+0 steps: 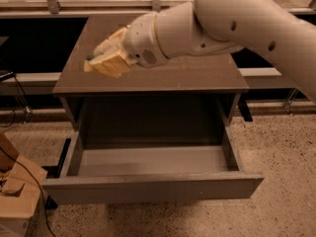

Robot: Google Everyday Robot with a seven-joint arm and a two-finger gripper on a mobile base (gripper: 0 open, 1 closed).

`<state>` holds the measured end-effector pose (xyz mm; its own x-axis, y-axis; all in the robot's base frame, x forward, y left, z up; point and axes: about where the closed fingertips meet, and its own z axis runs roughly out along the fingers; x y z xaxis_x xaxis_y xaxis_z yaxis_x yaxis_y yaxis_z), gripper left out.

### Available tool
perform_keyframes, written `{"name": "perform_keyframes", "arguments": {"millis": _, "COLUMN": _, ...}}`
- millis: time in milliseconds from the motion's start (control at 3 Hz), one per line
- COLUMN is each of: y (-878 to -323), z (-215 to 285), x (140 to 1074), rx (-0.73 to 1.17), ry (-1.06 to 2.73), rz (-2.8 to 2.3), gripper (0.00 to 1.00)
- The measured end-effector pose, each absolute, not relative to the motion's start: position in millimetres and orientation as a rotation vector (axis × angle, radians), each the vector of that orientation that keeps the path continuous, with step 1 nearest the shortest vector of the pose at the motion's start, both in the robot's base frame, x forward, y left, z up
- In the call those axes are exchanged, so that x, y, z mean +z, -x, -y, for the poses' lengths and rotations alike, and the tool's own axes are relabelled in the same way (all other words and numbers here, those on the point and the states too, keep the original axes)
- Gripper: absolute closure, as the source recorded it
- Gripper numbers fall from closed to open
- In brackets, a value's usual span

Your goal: Place sponge into top drawer

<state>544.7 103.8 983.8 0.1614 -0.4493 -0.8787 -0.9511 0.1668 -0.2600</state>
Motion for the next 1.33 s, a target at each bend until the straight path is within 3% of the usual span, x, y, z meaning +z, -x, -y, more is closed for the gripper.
{"name": "perform_keyframes", "arguments": {"millis": 667, "y": -506.9, "z": -28.3, "x": 918.1, "rx": 0.699, "ry": 1.333, "rz": -1.655, "gripper": 1.00}}
{"name": "perform_keyframes", "arguments": {"millis": 1333, "y": -508.4, "z": -28.2, "x": 900.6, "rx": 0.683, "ry": 1.309, "rz": -1.692, "gripper": 1.00}}
